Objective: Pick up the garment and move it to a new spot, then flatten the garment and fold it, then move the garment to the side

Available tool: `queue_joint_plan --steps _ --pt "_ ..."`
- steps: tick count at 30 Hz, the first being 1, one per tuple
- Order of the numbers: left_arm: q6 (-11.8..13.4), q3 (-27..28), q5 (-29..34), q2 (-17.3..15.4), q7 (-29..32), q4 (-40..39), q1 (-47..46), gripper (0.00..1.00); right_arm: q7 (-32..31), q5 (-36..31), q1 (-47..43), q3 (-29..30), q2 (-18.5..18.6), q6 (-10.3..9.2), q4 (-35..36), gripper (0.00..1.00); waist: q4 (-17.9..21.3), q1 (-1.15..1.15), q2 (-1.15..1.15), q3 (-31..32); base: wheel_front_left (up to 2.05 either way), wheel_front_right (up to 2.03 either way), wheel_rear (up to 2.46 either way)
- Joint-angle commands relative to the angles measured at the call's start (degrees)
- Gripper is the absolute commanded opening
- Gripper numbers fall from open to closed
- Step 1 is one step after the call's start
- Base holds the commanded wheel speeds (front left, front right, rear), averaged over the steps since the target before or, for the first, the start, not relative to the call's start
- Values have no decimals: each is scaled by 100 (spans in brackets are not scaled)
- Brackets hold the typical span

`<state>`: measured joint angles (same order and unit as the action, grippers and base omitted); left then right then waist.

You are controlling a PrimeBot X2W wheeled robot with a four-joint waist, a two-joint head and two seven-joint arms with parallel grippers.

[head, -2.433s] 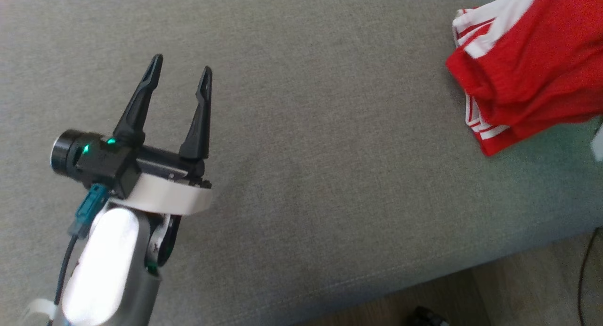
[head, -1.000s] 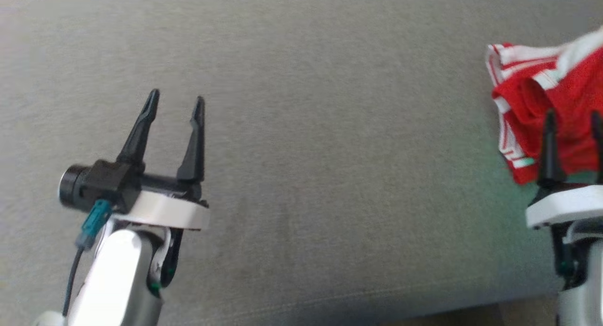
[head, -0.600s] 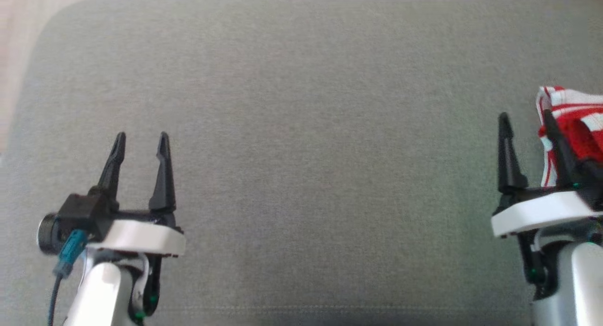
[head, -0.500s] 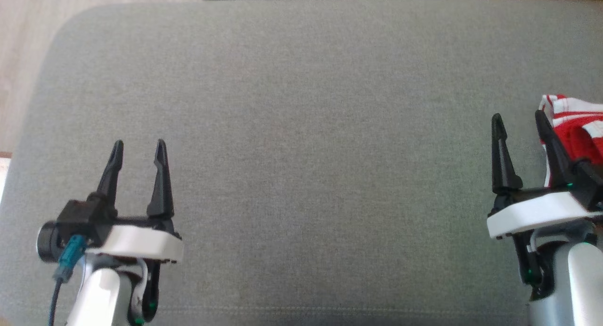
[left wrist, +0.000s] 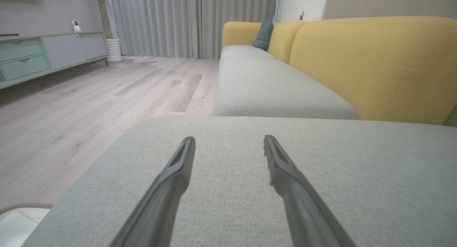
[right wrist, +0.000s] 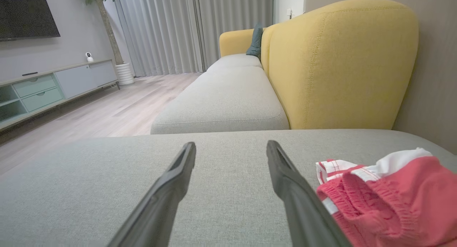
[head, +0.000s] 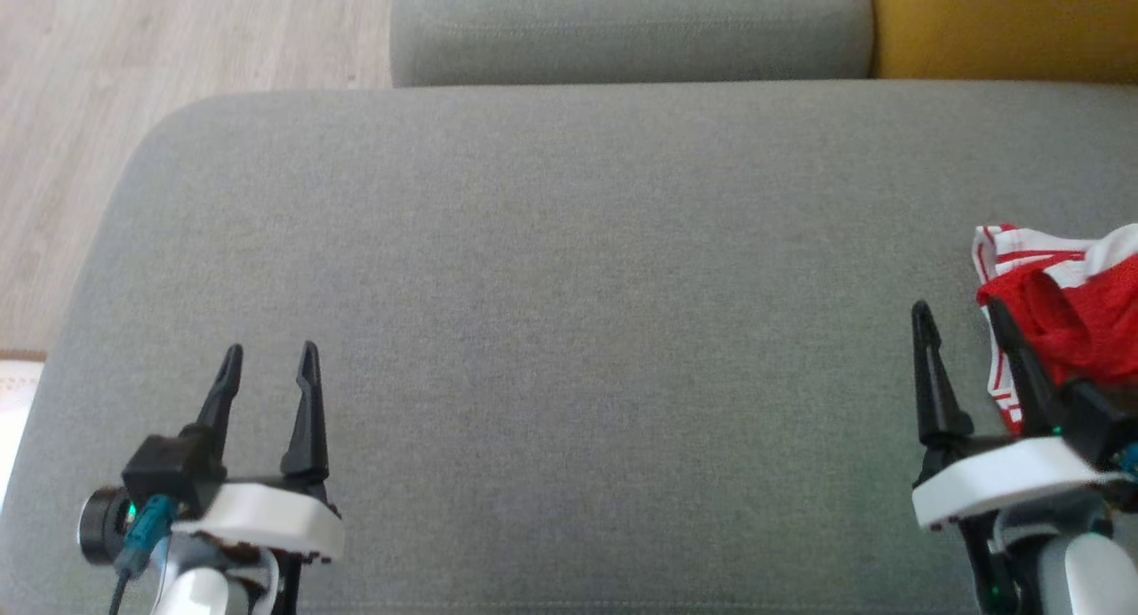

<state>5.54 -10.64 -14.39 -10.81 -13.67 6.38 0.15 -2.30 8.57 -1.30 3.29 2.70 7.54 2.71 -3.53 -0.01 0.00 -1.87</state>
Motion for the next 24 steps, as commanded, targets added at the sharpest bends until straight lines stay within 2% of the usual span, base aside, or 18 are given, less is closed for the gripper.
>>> queue_joint_plan --steps 1,24 --pt "34 175 -27 -137 8 -156 -134 100 -14 29 53 -148 19 -5 234 100 31 1 0 106 0 0 0" --pt "83 27 -53 -273 188 -251 3 100 -58 138 -248 -146 18 -5 346 100 133 1 0 254 0 0 0"
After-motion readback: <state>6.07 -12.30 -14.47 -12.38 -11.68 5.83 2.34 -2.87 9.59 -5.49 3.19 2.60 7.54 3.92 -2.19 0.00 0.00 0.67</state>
